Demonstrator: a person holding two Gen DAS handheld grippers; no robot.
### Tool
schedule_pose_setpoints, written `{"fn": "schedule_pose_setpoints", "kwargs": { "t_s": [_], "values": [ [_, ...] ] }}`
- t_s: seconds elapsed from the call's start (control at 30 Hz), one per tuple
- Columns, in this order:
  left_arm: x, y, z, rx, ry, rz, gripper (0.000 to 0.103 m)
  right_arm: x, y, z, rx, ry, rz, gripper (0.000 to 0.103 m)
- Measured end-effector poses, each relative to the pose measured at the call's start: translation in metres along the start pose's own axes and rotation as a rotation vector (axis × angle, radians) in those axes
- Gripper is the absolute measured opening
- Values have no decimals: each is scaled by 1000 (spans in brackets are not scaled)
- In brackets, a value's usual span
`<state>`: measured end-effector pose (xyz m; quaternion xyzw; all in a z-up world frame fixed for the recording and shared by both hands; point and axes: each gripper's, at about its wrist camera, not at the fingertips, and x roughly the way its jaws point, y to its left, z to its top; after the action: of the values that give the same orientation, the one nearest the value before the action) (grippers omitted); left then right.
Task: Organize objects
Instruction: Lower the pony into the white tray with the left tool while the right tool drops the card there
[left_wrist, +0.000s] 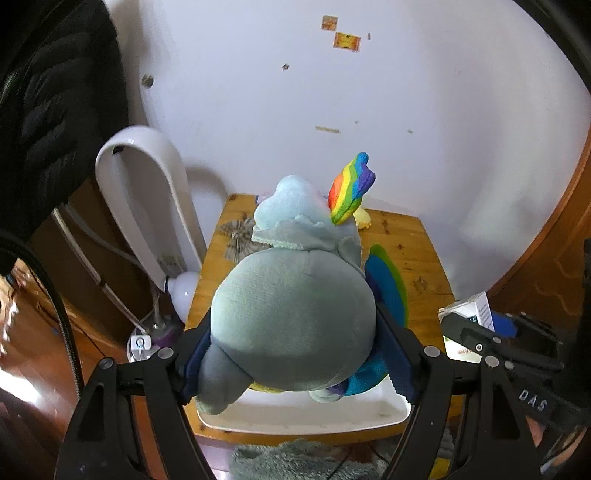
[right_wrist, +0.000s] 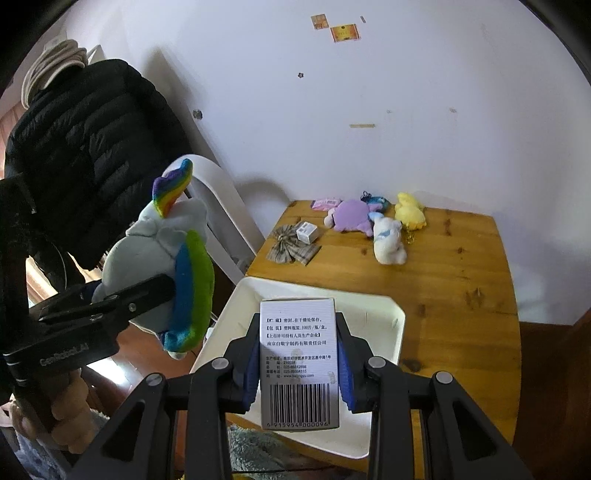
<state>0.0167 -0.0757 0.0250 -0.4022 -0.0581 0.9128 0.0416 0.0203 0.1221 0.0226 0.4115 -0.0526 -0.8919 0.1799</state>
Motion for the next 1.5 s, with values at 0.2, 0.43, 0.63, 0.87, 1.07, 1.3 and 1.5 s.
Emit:
{"fn": "schedule_pose_setpoints", "kwargs": {
  "t_s": [0.2, 0.43, 0.63, 0.87, 1.07, 1.3, 1.5],
  "values": [
    [18, 2, -12, 20, 11, 102, 81, 14, -1, -18, 29, 40, -2, 35],
    [37, 0, -19, 39, 52, 112, 81, 35, -13, -32, 87, 95, -37, 35],
    [45, -7, -34, 53, 91, 104, 81, 45, -15, -35, 103, 131, -55, 36],
    [52, -7, -42, 53, 135, 91, 82, 57, -10, -37, 103, 170, -58, 36],
    [58, -5, -45, 49, 177, 75, 84, 59, -11, -36, 119, 184, -63, 41],
    [58, -6, -45, 42, 178, 57, 84, 53, -14, -34, 137, 152, -86, 53],
    [46, -12, -43, 62, 123, 64, 84, 52, -17, -34, 148, 145, -85, 55]
  ]
}}
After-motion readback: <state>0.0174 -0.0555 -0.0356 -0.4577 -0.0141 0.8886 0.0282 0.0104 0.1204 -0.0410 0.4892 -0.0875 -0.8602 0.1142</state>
